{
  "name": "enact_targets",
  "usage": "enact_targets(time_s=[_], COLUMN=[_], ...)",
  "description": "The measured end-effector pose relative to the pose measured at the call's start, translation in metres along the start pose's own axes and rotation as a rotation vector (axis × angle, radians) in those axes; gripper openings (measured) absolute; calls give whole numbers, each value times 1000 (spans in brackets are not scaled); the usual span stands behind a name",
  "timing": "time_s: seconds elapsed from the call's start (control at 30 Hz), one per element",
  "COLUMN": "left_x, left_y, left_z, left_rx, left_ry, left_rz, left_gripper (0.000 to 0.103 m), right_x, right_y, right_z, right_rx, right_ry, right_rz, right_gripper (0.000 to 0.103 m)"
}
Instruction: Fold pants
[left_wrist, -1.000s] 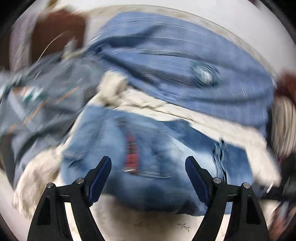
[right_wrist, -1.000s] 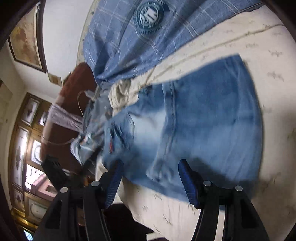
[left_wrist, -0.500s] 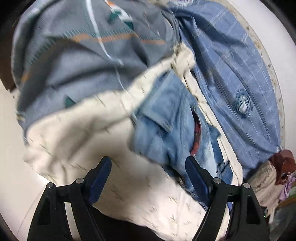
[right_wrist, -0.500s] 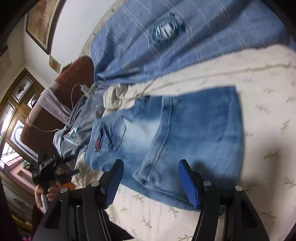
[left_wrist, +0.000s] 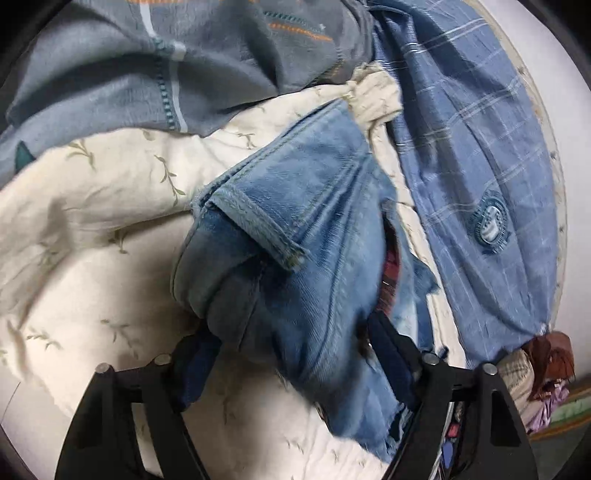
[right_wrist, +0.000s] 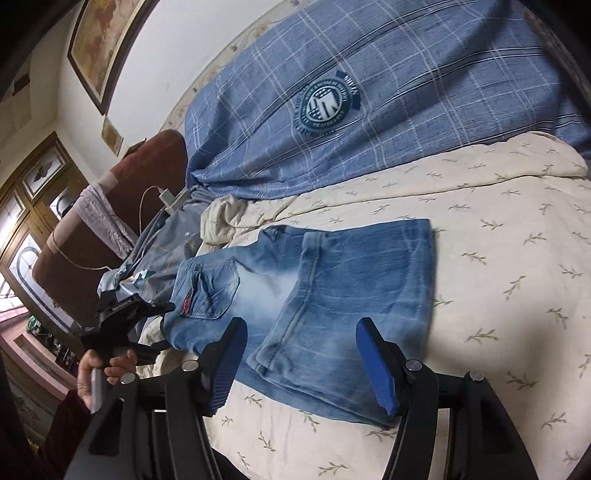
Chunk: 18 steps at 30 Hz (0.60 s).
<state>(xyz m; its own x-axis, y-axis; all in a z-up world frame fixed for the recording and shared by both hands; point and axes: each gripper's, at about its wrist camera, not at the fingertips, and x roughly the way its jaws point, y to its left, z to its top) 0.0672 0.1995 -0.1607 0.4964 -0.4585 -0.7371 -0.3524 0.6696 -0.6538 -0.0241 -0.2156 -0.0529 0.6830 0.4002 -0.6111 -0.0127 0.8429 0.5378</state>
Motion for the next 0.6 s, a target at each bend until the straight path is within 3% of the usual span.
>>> enact_targets(time_s=[0.17, 0.23, 0.4, 0.6], left_x=[0, -3, -17, -55], left_y=[1, 1, -15, -76], left_z=[-1, -1, -5, -25], left_rx=[22, 13, 79, 342], left_ry=[-55, -74, -130, -285], left_rz=[11, 15, 25, 25], left_gripper=[54, 40, 17, 13], right_x=[6, 9, 10, 6], right_y=[-5, -6, -8, -19], right_z=[2, 2, 5, 8], right_rx=[22, 28, 49, 96], right_ry=[16, 13, -11, -34], right_rz=[-36, -50, -58, -89], right_gripper=[65, 65, 65, 65])
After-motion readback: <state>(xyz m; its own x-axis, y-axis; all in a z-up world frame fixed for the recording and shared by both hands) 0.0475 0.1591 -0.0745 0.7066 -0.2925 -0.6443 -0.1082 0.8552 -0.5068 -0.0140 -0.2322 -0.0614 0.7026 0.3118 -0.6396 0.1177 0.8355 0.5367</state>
